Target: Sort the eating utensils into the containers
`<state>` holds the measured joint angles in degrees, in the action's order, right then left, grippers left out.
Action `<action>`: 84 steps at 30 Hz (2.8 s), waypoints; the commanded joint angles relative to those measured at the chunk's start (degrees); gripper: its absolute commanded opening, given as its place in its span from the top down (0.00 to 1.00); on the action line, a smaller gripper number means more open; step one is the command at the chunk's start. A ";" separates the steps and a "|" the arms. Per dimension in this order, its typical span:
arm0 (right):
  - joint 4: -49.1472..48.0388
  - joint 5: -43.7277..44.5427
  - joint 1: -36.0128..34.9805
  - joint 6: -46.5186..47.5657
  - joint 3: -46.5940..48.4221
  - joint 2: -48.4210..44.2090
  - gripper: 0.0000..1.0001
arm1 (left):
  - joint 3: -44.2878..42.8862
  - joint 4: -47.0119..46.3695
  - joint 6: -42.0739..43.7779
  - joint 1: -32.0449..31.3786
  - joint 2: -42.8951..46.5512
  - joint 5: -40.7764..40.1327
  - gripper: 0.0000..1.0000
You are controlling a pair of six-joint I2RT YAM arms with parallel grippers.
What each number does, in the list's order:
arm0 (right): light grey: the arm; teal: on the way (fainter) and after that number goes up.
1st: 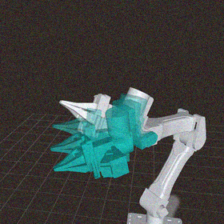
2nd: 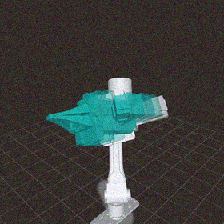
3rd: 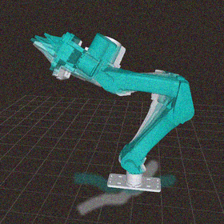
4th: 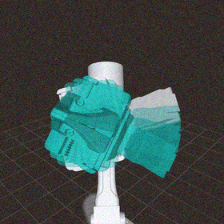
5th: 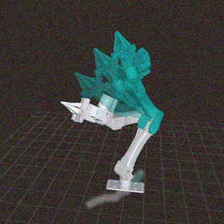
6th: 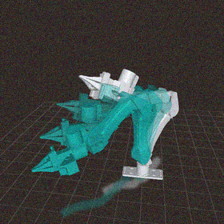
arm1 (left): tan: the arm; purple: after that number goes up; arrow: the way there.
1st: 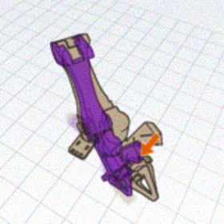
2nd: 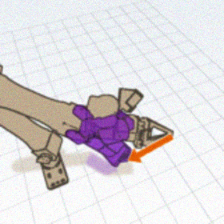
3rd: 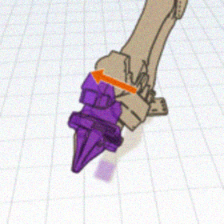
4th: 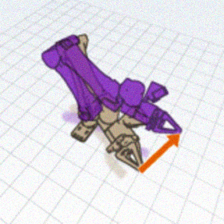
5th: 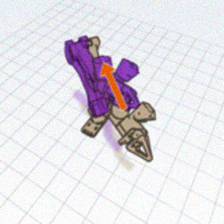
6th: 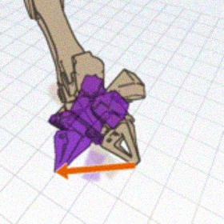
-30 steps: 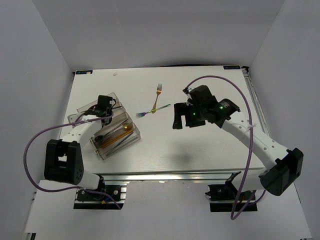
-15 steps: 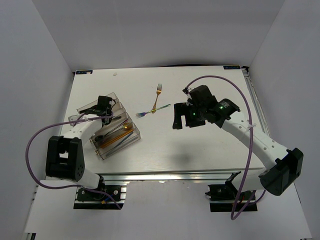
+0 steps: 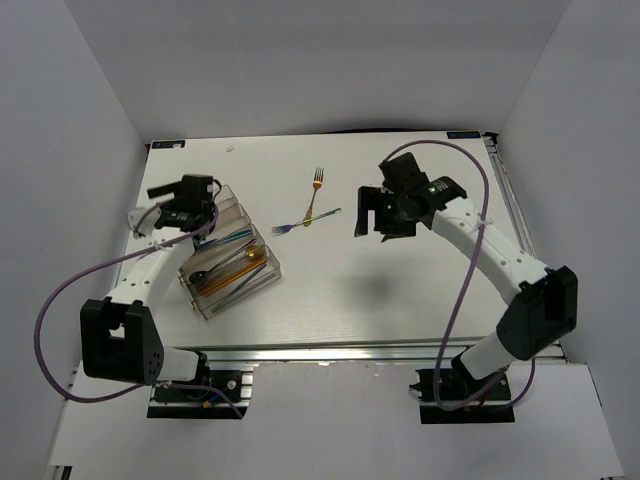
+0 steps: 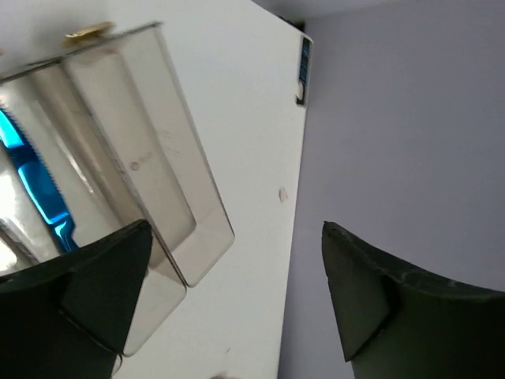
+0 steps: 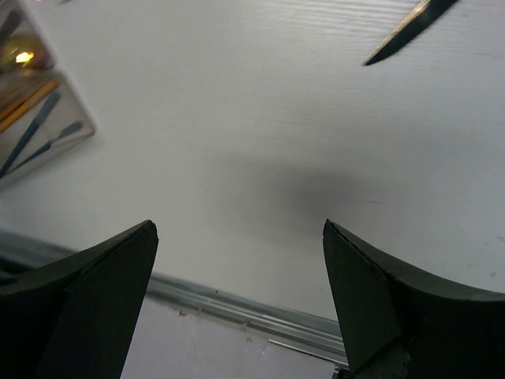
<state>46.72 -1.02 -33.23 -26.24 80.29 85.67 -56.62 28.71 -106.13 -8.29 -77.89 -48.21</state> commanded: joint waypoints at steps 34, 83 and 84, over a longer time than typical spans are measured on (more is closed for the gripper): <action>3.74 16.32 21.54 -10.06 36.54 53.55 0.30 | -15.01 22.18 73.17 -0.93 11.27 36.52 0.02; -15.96 -9.25 7.23 6.47 0.65 14.01 1.00 | 0.90 -14.34 53.32 -7.17 9.16 60.06 0.02; -16.04 -11.36 4.78 6.29 0.83 12.87 1.00 | 1.07 -16.30 51.04 -8.83 8.55 60.33 0.03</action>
<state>31.38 -5.87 -24.14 -20.78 80.66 103.18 -56.38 25.21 -47.88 -14.37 -68.27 7.46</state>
